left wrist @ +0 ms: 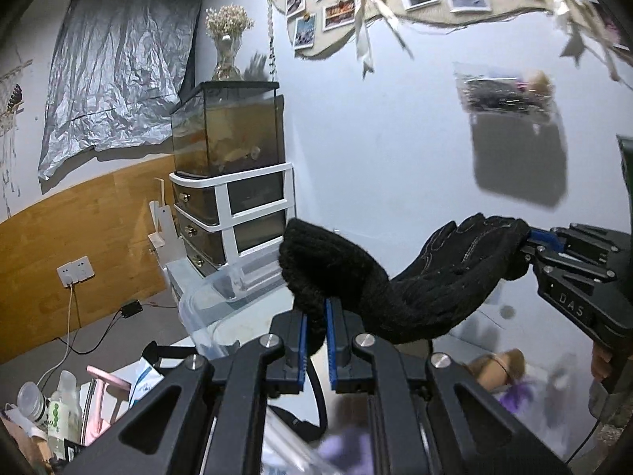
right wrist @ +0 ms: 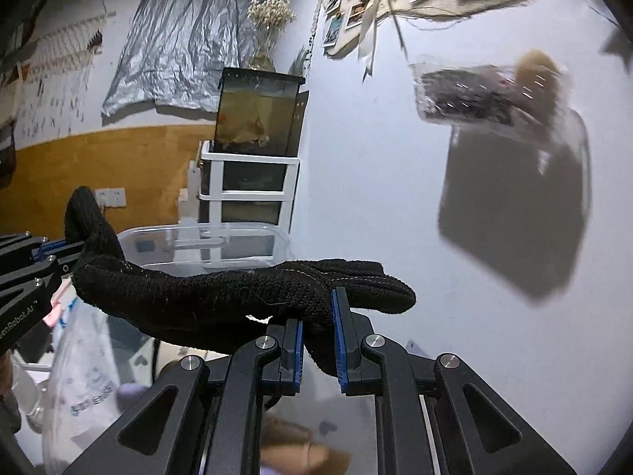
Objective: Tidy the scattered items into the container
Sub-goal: 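Carry the black glove with both grippers over to the clear bin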
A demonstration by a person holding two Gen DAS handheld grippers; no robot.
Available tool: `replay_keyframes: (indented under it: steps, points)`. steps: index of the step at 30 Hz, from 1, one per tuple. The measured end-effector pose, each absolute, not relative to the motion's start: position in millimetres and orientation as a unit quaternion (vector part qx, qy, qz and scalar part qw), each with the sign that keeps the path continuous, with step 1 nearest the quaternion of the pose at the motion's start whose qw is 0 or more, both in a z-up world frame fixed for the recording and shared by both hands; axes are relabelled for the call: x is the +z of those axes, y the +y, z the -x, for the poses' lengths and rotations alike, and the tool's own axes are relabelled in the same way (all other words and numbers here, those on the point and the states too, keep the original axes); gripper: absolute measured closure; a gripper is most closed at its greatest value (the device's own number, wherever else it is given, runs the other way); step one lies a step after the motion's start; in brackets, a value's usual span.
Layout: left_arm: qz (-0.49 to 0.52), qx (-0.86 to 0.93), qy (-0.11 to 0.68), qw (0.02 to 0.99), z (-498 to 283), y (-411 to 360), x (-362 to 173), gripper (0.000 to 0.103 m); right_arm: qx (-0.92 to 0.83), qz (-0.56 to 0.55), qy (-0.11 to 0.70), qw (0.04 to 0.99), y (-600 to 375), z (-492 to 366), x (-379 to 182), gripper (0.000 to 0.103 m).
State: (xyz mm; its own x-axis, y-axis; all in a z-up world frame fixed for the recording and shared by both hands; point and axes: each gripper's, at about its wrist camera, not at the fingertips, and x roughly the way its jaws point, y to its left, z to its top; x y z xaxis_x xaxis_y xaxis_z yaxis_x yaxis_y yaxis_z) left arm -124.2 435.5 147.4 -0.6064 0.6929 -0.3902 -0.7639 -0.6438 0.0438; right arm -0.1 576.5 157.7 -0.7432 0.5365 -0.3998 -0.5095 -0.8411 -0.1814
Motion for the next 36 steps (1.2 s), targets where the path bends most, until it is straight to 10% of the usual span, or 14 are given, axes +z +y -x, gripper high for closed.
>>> replay_keyframes:
  steps: [36]
  points:
    - [0.272,0.887,0.108,0.358,234.6,467.0,91.0,0.095,0.875,0.414,-0.123,0.218,585.2,190.5,114.3,0.09]
